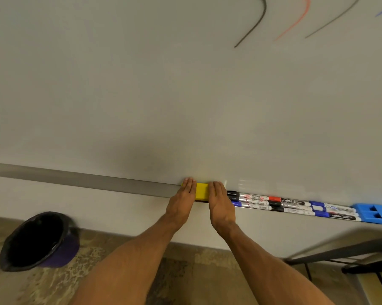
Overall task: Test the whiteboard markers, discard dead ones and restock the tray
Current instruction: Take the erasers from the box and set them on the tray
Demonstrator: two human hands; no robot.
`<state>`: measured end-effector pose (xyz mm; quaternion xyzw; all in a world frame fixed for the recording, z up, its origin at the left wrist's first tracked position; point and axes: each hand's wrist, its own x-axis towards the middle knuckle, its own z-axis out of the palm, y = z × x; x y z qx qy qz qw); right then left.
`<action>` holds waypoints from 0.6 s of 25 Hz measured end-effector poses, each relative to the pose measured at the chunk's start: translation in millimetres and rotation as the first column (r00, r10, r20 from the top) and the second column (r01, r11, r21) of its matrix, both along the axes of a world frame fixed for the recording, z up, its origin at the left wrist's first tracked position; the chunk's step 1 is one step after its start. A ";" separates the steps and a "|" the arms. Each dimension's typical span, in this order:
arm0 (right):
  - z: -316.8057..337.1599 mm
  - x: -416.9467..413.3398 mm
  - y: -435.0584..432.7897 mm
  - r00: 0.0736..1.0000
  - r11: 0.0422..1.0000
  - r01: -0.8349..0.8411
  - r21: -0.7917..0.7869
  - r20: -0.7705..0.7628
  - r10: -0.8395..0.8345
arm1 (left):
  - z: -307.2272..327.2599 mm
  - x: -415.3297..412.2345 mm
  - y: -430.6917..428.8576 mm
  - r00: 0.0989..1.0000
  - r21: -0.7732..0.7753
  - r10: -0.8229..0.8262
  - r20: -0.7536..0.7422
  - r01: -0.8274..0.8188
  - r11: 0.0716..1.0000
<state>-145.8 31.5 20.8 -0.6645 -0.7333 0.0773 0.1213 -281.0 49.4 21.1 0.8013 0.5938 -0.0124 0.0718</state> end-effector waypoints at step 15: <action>-38.0 -10.5 -6.0 0.991 1.000 -0.013 0.003 0.136 0.012 | -27.3 1.0 0.8 0.996 -0.031 -0.020 0.083 0.023 0.999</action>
